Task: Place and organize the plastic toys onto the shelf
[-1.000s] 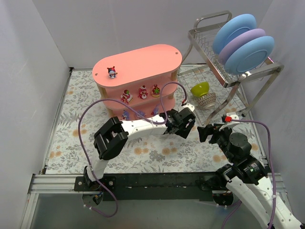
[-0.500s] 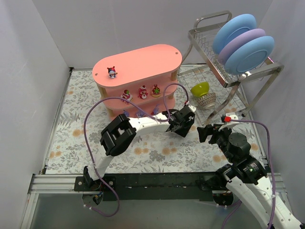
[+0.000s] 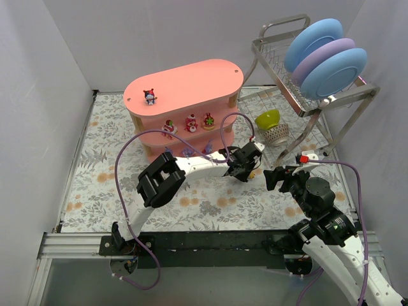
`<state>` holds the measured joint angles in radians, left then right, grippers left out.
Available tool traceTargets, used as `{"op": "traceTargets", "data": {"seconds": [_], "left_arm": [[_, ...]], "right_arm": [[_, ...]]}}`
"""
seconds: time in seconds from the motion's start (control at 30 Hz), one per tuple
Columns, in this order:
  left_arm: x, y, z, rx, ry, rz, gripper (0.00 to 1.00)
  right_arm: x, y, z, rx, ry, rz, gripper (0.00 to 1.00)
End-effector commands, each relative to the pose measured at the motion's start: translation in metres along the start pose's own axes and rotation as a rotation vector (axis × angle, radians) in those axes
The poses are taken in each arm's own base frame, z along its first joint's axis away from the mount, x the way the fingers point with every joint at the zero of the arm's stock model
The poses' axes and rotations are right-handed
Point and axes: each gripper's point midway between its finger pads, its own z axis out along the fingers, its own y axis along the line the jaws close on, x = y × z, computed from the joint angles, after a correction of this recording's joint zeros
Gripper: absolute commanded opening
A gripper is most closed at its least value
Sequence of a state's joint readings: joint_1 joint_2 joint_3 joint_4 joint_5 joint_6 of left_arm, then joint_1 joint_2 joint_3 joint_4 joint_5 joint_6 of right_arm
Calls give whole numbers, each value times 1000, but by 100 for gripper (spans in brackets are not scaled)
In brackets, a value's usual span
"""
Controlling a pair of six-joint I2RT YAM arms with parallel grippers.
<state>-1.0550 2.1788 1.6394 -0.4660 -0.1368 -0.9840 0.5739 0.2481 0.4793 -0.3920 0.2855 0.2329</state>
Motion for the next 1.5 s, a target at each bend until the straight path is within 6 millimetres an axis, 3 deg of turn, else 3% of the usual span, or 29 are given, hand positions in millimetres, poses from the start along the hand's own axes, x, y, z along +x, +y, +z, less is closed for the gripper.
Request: {"op": "traceTargets", "data": {"seconds": [0.0, 0.13, 0.23, 0.43, 0.47, 0.57, 0.73, 0.8, 0.83, 1.07, 1.47], "left_arm": [[-7, -2, -8, 19, -24, -14, 8], [-1, 2, -16, 13, -28, -48, 0], [-2, 4, -27, 9, -49, -86, 0], [16, 11, -44, -9, -36, -201, 0], [12, 11, -54, -3, -54, -223, 0], [24, 15, -65, -13, -50, -312, 0], [37, 25, -100, 6, -81, -469, 0], [25, 23, -125, 61, -143, -551, 0], [34, 28, -128, 64, -141, -579, 0], [25, 22, -173, 243, -240, -733, 0], [9, -3, -196, 475, -256, -816, 0]], "right_arm": [[-11, 3, 1, -12, -43, 10, 91], [-11, 4, 1, -16, -42, 6, 91], [-11, 5, 1, -23, -39, 4, 91], [-11, 15, 2, -79, -32, -22, 90], [-10, 19, 2, -104, -24, -26, 91], [-7, 28, 3, -152, -2, -45, 90], [-1, 47, 3, -259, 40, -53, 90], [3, 60, 3, -326, 71, -54, 89], [4, 63, 3, -347, 79, -54, 88], [17, 95, 9, -519, 162, -36, 82], [3, 131, 15, -720, 93, -19, 78]]}}
